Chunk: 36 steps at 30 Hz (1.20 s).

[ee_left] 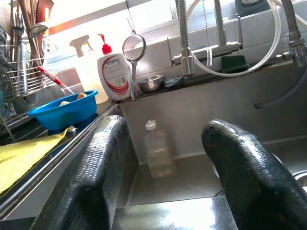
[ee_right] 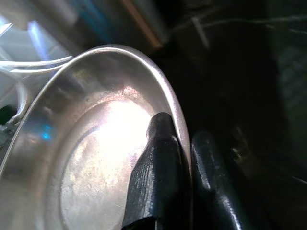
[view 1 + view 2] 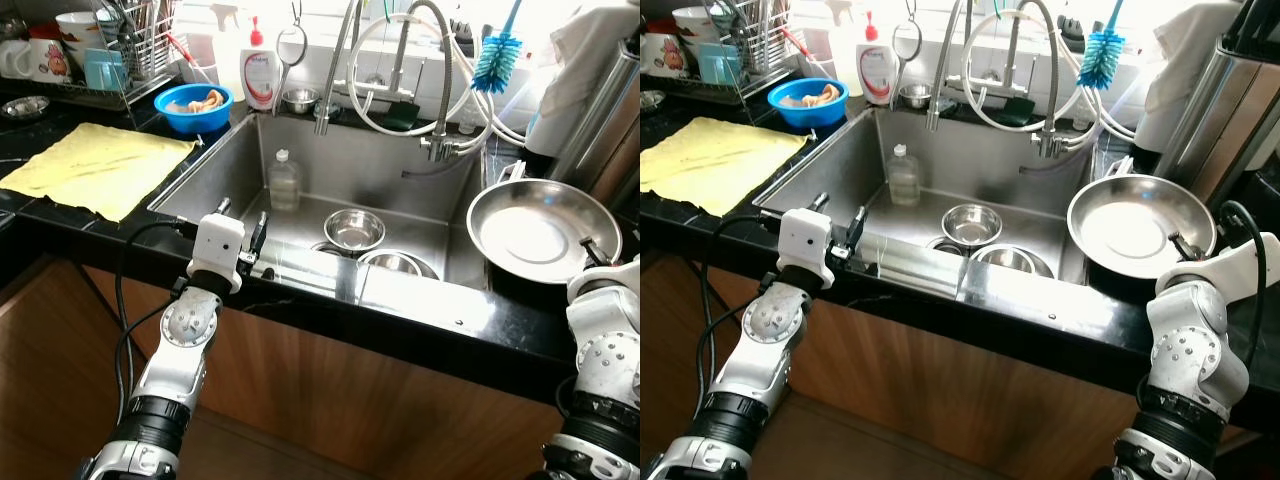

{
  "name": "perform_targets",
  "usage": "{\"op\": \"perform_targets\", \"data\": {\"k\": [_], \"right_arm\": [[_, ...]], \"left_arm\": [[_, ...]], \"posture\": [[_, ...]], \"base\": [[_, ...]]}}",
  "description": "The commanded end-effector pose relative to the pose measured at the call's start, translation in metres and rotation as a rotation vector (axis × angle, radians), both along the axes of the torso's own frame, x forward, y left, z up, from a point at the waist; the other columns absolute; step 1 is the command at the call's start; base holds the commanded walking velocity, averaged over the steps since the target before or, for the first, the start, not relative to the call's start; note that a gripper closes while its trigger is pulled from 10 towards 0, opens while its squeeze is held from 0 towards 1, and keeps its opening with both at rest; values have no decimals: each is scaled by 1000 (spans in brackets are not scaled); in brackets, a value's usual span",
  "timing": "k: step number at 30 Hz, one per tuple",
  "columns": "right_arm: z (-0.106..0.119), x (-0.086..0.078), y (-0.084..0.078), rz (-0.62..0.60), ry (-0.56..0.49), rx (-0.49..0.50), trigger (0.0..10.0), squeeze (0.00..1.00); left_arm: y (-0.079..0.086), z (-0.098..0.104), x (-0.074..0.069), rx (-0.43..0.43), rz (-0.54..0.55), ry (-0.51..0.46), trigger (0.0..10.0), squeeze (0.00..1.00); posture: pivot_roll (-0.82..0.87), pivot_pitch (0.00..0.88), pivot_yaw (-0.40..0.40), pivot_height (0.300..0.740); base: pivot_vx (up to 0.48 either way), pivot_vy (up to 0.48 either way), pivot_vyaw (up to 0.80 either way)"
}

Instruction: Kitchen organization

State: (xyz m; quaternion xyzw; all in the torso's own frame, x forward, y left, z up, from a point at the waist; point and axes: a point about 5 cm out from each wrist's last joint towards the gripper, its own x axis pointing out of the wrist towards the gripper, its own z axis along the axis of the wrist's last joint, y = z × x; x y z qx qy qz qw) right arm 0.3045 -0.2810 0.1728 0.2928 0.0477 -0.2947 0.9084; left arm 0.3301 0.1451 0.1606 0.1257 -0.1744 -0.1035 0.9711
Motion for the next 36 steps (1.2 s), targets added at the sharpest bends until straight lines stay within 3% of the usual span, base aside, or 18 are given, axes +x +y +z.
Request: {"op": "perform_targets", "data": {"k": [1,3,5,8,12,15,16,28,36], "right_arm": [[5,7,16,112,-3,-91,10000,0],[10,11,23,150,-28,-122,10000,0],[16,21,38,254,-48,-253,10000,0],[15,28,45,305,-32,-356,10000,0],[13,38,46,327,-13,-423,10000,0],[12,48,48,343,5,-518,10000,0],[11,57,50,367,14,-595,10000,0],[6,79,59,453,22,-684,10000,0],[-3,84,66,525,64,-749,10000,0]], "left_arm": [[-2,4,2,20,-6,-18,10000,0],[-2,4,2,20,-7,-19,10000,0],[-3,4,2,18,-9,-22,10000,0],[-4,4,2,16,-10,-24,10000,0],[-3,4,1,14,-6,-25,10000,0],[-3,4,1,11,-4,-23,10000,0],[-4,3,1,7,-4,-23,10000,0],[-5,3,1,-1,-1,-23,10000,0],[-4,3,0,-2,4,-23,10000,0]], "posture": [[71,0,-30,740],[71,0,-30,740],[72,0,-30,740],[79,0,-37,740],[84,0,-40,740],[79,0,-38,740],[80,0,-39,740],[83,0,-45,740],[86,0,-47,740]], "base": [[0,0,0],[0,0,0],[0,0,0],[0,0,0],[0,0,0],[0,0,0],[0,0,0],[0,0,0],[0,0,0]]}}
